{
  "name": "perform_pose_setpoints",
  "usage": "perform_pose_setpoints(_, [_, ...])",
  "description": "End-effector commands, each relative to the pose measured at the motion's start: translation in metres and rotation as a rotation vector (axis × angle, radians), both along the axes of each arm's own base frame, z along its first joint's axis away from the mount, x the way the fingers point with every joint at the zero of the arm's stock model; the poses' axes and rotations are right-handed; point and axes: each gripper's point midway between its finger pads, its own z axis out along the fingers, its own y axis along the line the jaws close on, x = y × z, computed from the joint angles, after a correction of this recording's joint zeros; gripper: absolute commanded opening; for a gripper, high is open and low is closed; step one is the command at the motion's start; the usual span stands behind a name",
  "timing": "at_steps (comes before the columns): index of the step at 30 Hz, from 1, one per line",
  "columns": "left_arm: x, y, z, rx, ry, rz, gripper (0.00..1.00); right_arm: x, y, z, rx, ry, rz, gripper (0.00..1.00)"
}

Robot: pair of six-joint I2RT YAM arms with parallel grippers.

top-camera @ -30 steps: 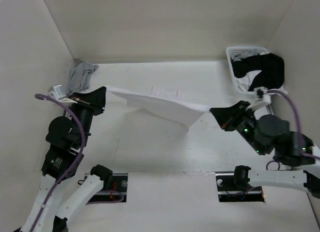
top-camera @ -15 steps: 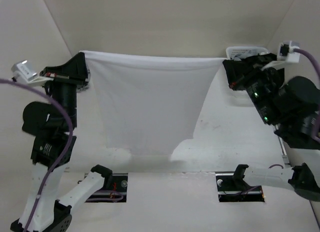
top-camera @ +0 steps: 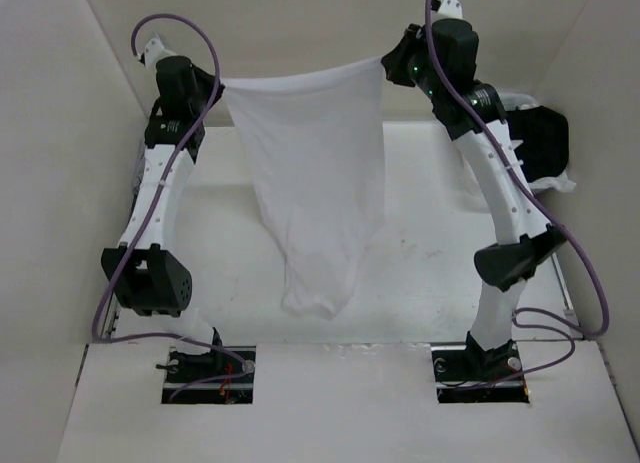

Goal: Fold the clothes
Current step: Flatten the tank top out, then fold the tank top

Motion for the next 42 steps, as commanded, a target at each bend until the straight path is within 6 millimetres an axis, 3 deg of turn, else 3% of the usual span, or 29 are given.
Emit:
perform_pose_setpoints(1, [-0.019, 0.004, 0.138, -0.028, -0.307, -0.041, 0.00, -0.016, -0.014, 0.092, 0.097, -0.193, 0.027, 0.04])
perform_pose_setpoints(8, [-0.040, 0.018, 0.192, -0.010, -0.429, -0.017, 0.00, -0.038, -0.031, 0.156, 0.179, -0.356, 0.038, 0.06])
perform_pose_setpoints(10, [-0.047, 0.018, 0.200, 0.001, -0.448, -0.015, 0.00, -0.047, -0.034, 0.164, 0.180, -0.374, 0.054, 0.06])
perform_pose_setpoints(13, [-0.050, 0.015, 0.193, 0.007, -0.441, -0.018, 0.00, -0.047, -0.040, 0.149, 0.151, -0.326, 0.050, 0.06])
perform_pose_setpoints(18, [-0.051, 0.005, 0.151, 0.009, -0.384, -0.027, 0.00, -0.037, -0.045, 0.083, 0.077, -0.176, 0.020, 0.06])
perform_pose_setpoints(20, [-0.058, 0.001, 0.122, 0.008, -0.344, -0.023, 0.00, -0.040, -0.052, 0.050, 0.040, -0.127, -0.013, 0.05])
perform_pose_setpoints(23, [-0.077, -0.007, 0.066, 0.002, -0.276, -0.023, 0.00, -0.061, -0.050, -0.009, -0.003, -0.051, -0.020, 0.05])
perform_pose_setpoints(26, [-0.106, -0.012, 0.001, -0.022, -0.183, -0.031, 0.00, -0.101, -0.037, -0.080, -0.025, 0.047, 0.010, 0.04])
perform_pose_setpoints(29, [-0.142, -0.013, -0.056, -0.029, -0.101, -0.039, 0.00, -0.148, -0.021, -0.134, -0.035, 0.115, 0.051, 0.04])
perform_pose_setpoints(34, [-0.201, -0.012, -0.120, -0.042, 0.028, -0.060, 0.00, -0.225, 0.003, -0.207, -0.005, 0.257, 0.170, 0.04])
perform_pose_setpoints(39, [-0.258, -0.013, -0.189, -0.047, 0.198, -0.098, 0.00, -0.301, 0.008, -0.293, 0.020, 0.459, 0.257, 0.04])
perform_pose_setpoints(42, [-0.286, -0.009, -0.216, -0.051, 0.287, -0.094, 0.00, -0.344, 0.014, -0.325, 0.060, 0.565, 0.321, 0.03])
